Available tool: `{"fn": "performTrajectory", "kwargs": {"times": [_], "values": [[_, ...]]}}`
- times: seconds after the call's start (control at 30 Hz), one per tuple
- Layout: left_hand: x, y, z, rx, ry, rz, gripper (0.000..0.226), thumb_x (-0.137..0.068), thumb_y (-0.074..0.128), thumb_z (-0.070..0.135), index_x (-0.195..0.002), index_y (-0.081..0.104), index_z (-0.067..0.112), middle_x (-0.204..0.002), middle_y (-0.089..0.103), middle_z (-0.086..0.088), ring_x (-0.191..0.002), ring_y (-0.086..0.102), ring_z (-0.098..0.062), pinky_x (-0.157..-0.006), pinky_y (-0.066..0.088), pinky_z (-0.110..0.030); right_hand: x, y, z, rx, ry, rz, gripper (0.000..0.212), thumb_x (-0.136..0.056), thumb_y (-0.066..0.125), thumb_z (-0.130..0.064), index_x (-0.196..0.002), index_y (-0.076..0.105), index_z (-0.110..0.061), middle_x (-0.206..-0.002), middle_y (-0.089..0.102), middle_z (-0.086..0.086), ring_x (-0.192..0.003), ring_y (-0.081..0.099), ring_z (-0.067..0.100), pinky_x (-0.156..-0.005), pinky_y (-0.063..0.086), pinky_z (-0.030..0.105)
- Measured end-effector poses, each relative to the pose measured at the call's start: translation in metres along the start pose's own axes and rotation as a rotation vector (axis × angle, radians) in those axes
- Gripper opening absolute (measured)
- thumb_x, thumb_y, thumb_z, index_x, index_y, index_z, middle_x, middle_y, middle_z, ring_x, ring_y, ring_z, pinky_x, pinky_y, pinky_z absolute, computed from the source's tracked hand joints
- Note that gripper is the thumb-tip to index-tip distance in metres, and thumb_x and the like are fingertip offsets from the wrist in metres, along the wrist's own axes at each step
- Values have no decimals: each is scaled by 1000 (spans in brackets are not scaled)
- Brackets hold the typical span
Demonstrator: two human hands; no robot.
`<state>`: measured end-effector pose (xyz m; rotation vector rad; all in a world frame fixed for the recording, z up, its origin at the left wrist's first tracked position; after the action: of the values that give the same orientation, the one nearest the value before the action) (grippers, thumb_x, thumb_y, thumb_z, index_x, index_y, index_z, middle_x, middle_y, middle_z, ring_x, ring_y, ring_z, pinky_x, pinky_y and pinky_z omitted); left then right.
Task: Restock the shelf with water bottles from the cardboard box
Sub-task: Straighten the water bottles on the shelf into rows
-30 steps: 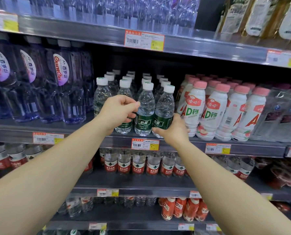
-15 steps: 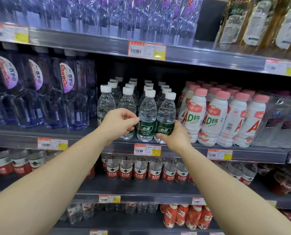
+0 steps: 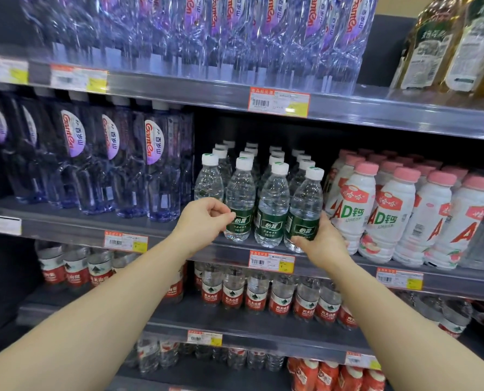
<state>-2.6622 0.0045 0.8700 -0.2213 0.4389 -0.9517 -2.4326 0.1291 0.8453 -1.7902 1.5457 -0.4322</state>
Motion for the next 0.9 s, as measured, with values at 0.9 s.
{"fn": "performTrajectory", "kwargs": {"times": [0.9], "values": [[-24,-11,-42,-296,-127,21,85,-85,75,34,-148,23,9,-127,59,-9,-106,59,-29,-91,50,-41,49,53,-36,332,-306,29,49,-94,55,-36,-140,41,-35,-123,50,-6,-116,52,18,-109,28,41]]}}
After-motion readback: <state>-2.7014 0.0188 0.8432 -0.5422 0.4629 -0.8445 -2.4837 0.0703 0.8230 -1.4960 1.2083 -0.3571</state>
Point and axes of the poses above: each hand's wrist, its own x-axis away from the middle knuckle, its own y-axis out of the palm, z = x × y, the point moved 4 cm from there along -x, towards the middle knuckle
